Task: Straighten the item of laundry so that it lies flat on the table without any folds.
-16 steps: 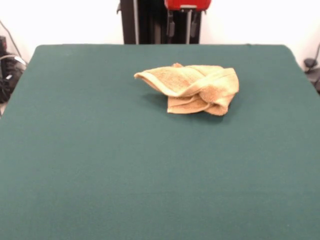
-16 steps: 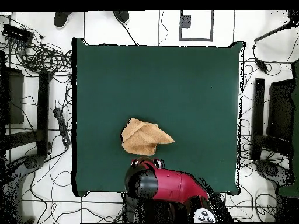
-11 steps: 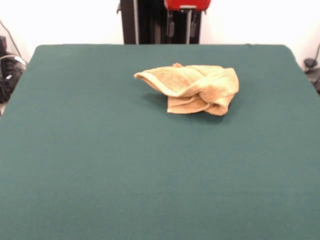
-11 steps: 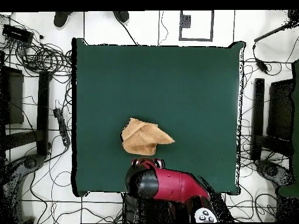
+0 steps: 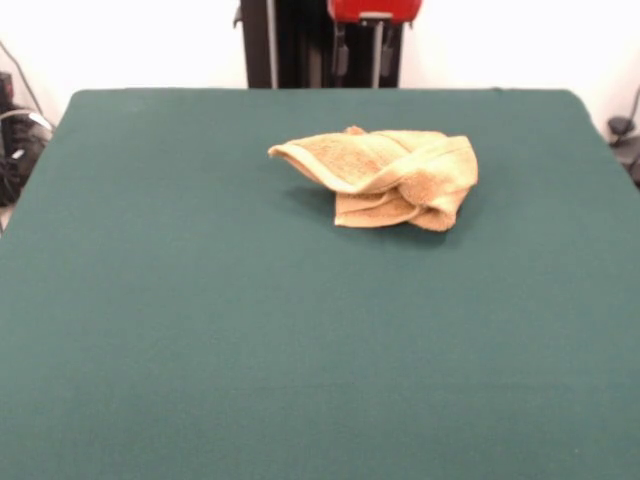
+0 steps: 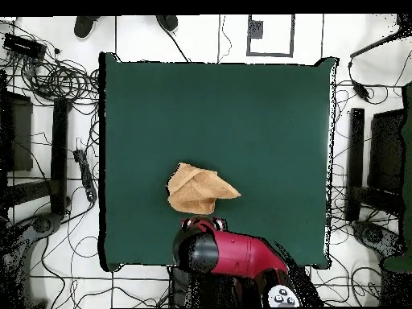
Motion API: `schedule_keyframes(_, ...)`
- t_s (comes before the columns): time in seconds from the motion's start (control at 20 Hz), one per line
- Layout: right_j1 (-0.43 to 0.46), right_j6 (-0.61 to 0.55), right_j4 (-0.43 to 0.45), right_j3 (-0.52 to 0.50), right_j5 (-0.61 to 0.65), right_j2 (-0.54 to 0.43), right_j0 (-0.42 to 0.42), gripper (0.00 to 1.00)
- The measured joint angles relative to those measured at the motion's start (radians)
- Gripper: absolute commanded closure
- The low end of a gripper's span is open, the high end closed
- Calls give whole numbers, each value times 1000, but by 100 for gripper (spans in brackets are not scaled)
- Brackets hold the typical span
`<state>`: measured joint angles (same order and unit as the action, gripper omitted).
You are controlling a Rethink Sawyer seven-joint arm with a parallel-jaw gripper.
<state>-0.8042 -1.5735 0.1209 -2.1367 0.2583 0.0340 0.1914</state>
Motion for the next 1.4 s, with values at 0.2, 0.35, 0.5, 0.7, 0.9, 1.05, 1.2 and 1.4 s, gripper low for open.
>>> schedule_keyframes(0.2,11,0,0,17,0,0,0,0)
schedule_keyframes(0.35,21,0,0,28,0,0,0,0)
schedule_keyframes(0.5,35,0,0,46,0,0,0,0)
schedule_keyframes(0.7,49,0,0,65,0,0,0,0)
schedule_keyframes(0.9,59,0,0,86,0,0,0,0)
schedule_keyframes(1.05,74,0,0,102,0,0,0,0)
schedule_keyframes(1.2,91,0,0,121,0,0,0,0)
schedule_keyframes(1.4,102,0,0,145,5,0,0,0)
